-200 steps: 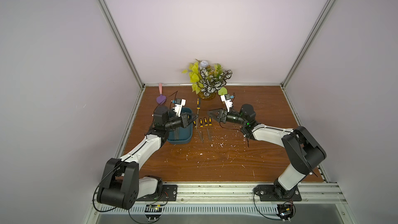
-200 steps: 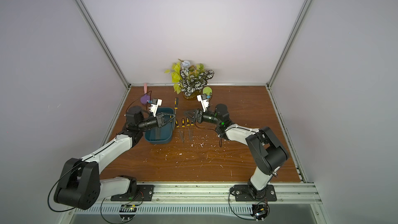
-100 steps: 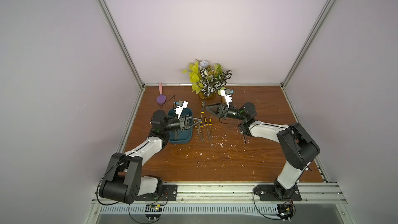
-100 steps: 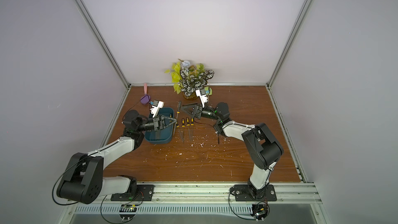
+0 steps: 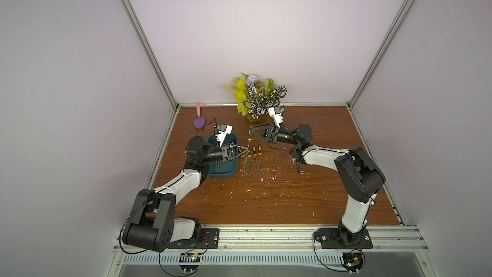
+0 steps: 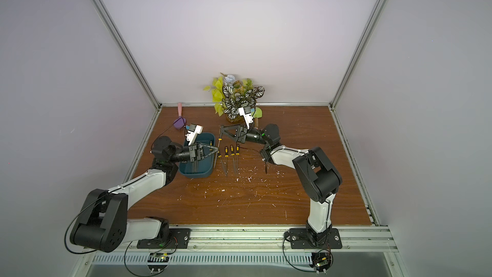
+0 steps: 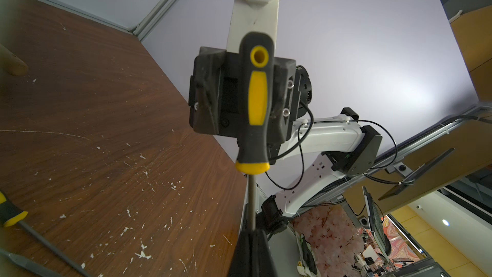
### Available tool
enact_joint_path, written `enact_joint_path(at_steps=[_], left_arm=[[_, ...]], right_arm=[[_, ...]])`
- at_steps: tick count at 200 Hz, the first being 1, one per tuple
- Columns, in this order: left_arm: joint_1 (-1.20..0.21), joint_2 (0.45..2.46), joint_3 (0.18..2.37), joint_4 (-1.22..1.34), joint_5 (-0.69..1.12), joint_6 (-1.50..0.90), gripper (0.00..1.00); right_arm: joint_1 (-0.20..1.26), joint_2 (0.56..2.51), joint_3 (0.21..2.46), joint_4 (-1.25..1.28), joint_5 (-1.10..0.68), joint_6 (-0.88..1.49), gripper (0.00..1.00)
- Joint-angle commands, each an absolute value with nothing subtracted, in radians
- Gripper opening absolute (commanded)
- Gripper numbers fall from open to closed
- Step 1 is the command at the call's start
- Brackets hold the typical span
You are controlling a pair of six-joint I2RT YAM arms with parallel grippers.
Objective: Take the file tool out of the storage box
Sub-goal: Pick up the file tool from the storage box, then place the file tool at the center of the board.
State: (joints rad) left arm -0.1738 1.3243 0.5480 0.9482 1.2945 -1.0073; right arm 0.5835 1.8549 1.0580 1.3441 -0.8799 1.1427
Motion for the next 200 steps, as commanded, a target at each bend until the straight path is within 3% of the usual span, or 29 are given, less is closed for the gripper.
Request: enact_joint_path(at_steps=[1, 27, 38, 48, 56, 66, 78, 83, 86, 101, 113, 131, 148, 172, 200], left_arm=[[-0.187, 1.331, 0.544, 0.997, 1.32, -1.004, 0.0], [-0.196, 1.341, 0.545, 0.997, 1.32, -1.001, 0.0], [-0.196, 1.343, 0.543, 0.999, 1.316, -0.999, 0.0], [-0.196, 1.342, 0.543, 0.999, 1.311, -0.997, 0.02], [-0.195, 1.341, 0.543, 0.999, 1.304, -0.994, 0.19], [-0.193, 1.339, 0.542, 0.999, 1.297, -0.986, 0.47], [-0.179, 1.344, 0.536, 0.996, 1.277, -0.981, 0.74], [-0.167, 1.348, 0.53, 0.99, 1.264, -0.982, 0.94], [-0.159, 1.351, 0.527, 0.985, 1.257, -0.982, 0.99], [-0.126, 1.367, 0.521, 0.933, 1.228, -0.946, 1.0], [-0.111, 1.358, 0.547, 0.741, 1.16, -0.809, 1.0], [-0.153, 1.328, 0.709, 0.092, 0.776, -0.38, 1.0], [-0.174, 1.336, 0.792, -0.069, 0.618, -0.308, 1.0], [-0.176, 1.285, 0.791, -0.062, 0.465, -0.309, 1.0], [-0.176, 1.266, 0.793, -0.088, 0.348, -0.308, 1.0]], right_arm=[[0.593, 1.845, 1.094, 1.42, -0.903, 1.168, 0.36], [0.601, 1.848, 1.094, 1.418, -0.913, 1.175, 0.34], [0.601, 1.849, 1.091, 1.409, -0.91, 1.175, 0.24], [0.599, 1.846, 1.085, 1.408, -0.907, 1.179, 0.09], [0.6, 1.845, 1.079, 1.407, -0.902, 1.181, 0.0], [0.597, 1.837, 1.072, 1.396, -0.895, 1.181, 0.0], [0.591, 1.82, 1.061, 1.349, -0.891, 1.163, 0.0], [0.586, 1.809, 1.059, 1.306, -0.888, 1.149, 0.0], [0.583, 1.802, 1.06, 1.273, -0.888, 1.135, 0.0], [0.567, 1.756, 1.07, 1.014, -0.885, 0.999, 0.0], [0.561, 1.71, 1.118, 0.643, -0.834, 0.787, 0.0], [0.561, 1.683, 1.264, 0.073, -0.656, 0.484, 0.0], [0.558, 1.72, 1.414, -0.322, -0.465, 0.332, 0.0], [0.561, 1.771, 1.511, -0.573, -0.257, 0.283, 0.0], [0.57, 1.839, 1.525, -0.646, -0.148, 0.33, 0.0]])
